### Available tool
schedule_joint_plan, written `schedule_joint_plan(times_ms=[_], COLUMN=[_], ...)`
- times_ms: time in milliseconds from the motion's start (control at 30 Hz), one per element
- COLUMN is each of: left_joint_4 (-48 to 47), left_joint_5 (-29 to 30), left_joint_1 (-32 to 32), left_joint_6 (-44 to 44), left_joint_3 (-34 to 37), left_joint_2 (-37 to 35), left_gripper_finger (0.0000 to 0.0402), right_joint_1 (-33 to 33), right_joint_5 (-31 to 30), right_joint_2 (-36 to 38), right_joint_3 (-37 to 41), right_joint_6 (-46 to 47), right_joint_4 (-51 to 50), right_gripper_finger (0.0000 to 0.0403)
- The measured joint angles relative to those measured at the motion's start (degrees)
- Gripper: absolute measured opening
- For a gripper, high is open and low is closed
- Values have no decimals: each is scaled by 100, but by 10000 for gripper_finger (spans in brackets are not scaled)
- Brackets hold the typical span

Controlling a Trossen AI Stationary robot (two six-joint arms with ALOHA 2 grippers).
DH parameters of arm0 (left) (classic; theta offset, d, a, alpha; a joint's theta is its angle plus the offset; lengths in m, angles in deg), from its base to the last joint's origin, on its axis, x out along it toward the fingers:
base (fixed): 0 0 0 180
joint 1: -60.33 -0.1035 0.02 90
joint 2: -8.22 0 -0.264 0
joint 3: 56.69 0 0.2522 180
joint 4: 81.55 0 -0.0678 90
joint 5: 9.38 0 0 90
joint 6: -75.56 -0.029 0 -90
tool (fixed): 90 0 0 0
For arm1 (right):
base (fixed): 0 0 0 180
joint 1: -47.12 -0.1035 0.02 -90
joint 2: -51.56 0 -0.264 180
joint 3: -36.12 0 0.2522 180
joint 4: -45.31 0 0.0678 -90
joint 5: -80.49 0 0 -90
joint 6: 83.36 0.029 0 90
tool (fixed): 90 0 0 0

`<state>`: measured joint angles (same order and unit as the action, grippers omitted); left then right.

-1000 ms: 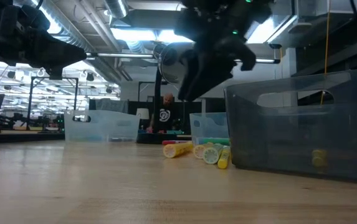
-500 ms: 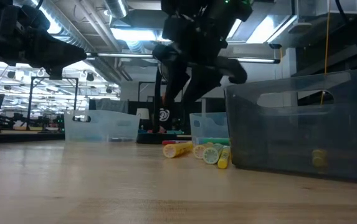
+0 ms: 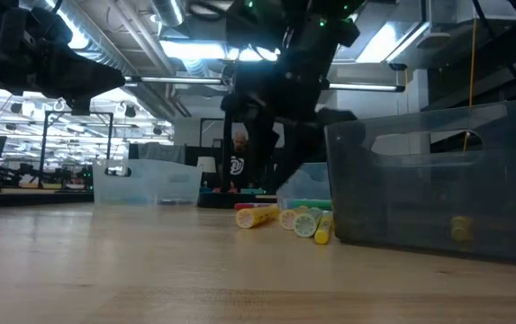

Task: Pick & Place Markers
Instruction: Put the left yellow highlighter pen into the right transparent bin

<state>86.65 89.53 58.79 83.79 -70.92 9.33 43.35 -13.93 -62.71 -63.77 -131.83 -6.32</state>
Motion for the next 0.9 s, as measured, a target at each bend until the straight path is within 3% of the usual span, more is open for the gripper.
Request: schedule_joint_plan(times_ms=[633,767,900], left_joint_4=[-1,-1,-1], left_joint_5=[0,0,0], left_joint_1=[0,-2,-2], left_joint_6=[2,1,2], left_joint_3=[0,0,0], left_joint_2=[1,0,1], left_gripper_finger=[72,72,73], right_joint_1=[104,156,175], right_joint_5=[298,406,491], right_joint_2=[-546,-557,-563], right_joint_3=[-11,-9,-2], right_joint_6=[-474,-399,-1], right_joint_4=[220,209,204], right_gripper_finger=[172,144,86])
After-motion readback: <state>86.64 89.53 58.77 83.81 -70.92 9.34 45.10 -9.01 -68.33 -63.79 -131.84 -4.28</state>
